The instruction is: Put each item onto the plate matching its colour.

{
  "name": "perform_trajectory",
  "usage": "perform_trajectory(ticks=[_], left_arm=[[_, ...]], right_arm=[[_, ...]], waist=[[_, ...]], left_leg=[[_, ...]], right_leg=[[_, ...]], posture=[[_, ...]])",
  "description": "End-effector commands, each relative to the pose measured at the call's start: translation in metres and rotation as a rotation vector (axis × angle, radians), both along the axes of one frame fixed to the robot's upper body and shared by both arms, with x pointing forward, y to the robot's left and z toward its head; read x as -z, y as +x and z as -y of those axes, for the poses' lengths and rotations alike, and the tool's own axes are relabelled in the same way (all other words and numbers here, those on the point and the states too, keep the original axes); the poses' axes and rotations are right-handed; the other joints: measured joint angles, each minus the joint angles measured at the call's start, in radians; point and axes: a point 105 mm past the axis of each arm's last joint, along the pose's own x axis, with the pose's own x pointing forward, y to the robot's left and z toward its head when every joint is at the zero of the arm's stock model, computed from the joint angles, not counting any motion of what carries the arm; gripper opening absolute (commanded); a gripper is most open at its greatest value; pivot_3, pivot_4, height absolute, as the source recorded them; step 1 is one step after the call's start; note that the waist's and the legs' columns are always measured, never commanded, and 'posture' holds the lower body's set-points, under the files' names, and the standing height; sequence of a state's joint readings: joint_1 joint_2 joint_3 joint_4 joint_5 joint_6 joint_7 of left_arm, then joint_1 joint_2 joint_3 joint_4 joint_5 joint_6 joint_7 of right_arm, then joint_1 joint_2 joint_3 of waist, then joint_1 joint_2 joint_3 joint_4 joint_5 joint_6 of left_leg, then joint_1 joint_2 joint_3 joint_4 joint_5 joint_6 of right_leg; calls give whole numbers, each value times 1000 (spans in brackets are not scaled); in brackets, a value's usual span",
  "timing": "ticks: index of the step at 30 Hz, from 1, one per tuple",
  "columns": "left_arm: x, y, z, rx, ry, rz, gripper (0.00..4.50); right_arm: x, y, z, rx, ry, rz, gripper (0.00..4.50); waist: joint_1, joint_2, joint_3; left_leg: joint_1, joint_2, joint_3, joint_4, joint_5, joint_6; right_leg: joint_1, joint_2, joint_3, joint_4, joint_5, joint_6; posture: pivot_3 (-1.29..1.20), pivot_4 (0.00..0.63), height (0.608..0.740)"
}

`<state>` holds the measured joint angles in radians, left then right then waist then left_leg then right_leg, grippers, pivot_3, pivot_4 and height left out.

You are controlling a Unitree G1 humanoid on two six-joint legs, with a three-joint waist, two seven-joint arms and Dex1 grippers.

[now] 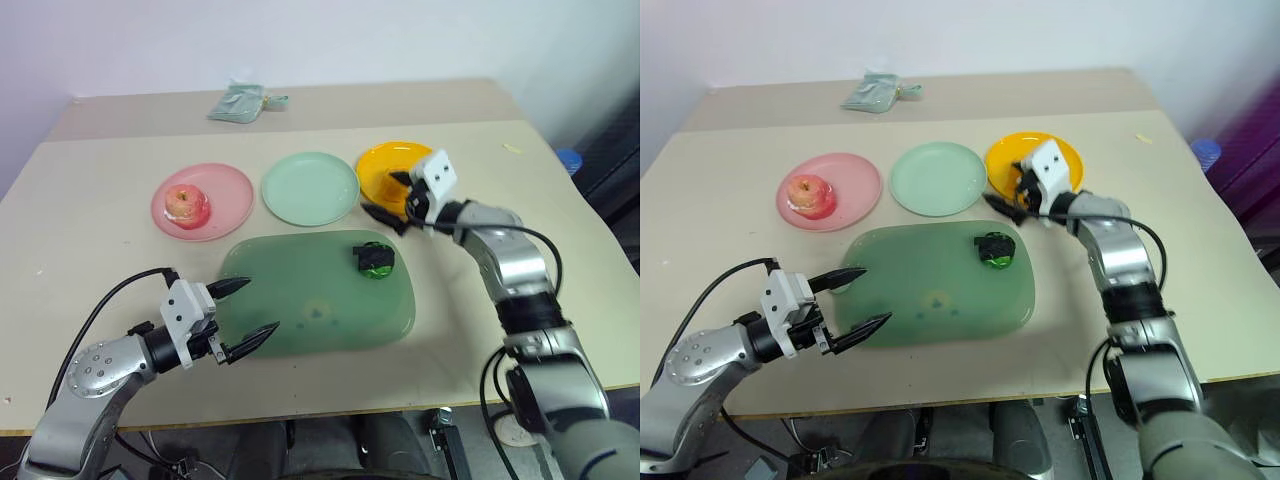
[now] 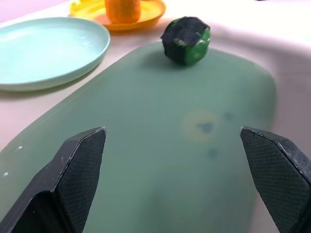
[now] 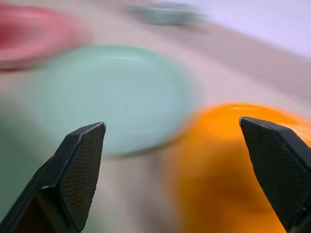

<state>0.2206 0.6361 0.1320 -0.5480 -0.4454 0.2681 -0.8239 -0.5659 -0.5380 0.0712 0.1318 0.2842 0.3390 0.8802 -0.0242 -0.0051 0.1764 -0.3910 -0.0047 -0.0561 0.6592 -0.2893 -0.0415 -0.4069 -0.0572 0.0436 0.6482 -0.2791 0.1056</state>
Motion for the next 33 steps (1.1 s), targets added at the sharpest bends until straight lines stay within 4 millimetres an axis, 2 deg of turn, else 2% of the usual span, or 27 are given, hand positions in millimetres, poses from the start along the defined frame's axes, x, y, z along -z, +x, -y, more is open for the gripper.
perform_trajectory(ticks=[1,4,6,8,11,13,15,18,21,23,26,28,30,33], left_arm=[[-7,2,3,25,-1,32,4500],[-9,5,3,34,0,36,4500],[-9,6,4,38,1,39,4500],[-10,7,4,37,3,42,4500],[-10,8,-4,-4,4,43,4500],[-10,10,-16,-61,9,47,4500],[-10,17,-35,-171,16,71,4500],[-15,26,-61,-329,-27,95,4500],[-17,26,-71,-393,-58,104,4500],[-18,24,-69,-399,-57,107,4500],[-19,20,-65,-407,-55,115,4500],[-20,18,-69,-431,-58,119,4500],[-20,17,-74,-463,-63,124,4500],[-16,14,-91,-534,-57,116,4500]], right_arm=[[5,-36,-11,-180,-39,-57,4479],[27,-41,-13,-170,-88,-122,4479],[33,-39,-13,-150,-106,-136,4479],[36,-35,-15,-120,-99,-140,3958],[15,-29,-30,-115,-27,-64,2676],[3,-25,-41,-120,5,-23,2676],[-6,-9,-60,-76,19,17,2676],[-12,29,-83,79,51,3,2676],[-10,60,-106,181,75,-31,2676],[-10,74,-112,229,90,-44,2676],[-17,86,-112,264,154,-50,3466],[-29,87,-111,244,184,0,4408],[-38,84,-102,209,181,76,4484],[-42,67,-70,122,165,156,4484]], waist=[[6,0,0],[2,0,0],[3,0,0],[5,0,0],[6,0,0],[3,0,0],[2,0,0],[-7,0,0],[-11,0,0],[-10,0,0],[-11,0,0],[-12,0,0],[-18,0,0],[-16,0,0]], left_leg=[[0,0,0,1,0,0],[1,1,0,2,0,0],[2,1,1,2,0,0],[1,0,0,2,0,0],[1,1,0,2,0,0],[1,1,0,2,0,0],[1,1,0,2,0,0],[1,1,0,2,0,-1],[0,1,-1,2,0,-1],[0,0,-1,1,1,-1],[-1,-2,0,0,0,-1],[-1,-3,0,0,0,-1],[-1,-3,0,-1,0,-1],[-1,-2,-1,-1,0,-1]], right_leg=[[0,0,0,0,0,0],[1,1,0,1,0,0],[1,2,0,1,0,0],[1,2,0,1,0,0],[1,2,0,1,0,0],[0,2,0,1,0,0],[0,2,0,1,0,0],[-1,3,0,2,0,-1],[-1,3,0,2,0,-1],[-2,1,0,2,0,-1],[-2,-2,0,1,0,0],[-2,-3,-1,0,0,0],[-2,-3,-1,1,0,0],[-3,-3,-1,1,0,0]], posture=[[0,150,740],[0,150,740],[0,150,740],[0,150,740],[0,150,740],[0,150,740],[0,150,740],[0,150,740],[0,150,740],[0,150,740],[0,150,740],[0,150,740],[0,150,740],[0,150,740]])
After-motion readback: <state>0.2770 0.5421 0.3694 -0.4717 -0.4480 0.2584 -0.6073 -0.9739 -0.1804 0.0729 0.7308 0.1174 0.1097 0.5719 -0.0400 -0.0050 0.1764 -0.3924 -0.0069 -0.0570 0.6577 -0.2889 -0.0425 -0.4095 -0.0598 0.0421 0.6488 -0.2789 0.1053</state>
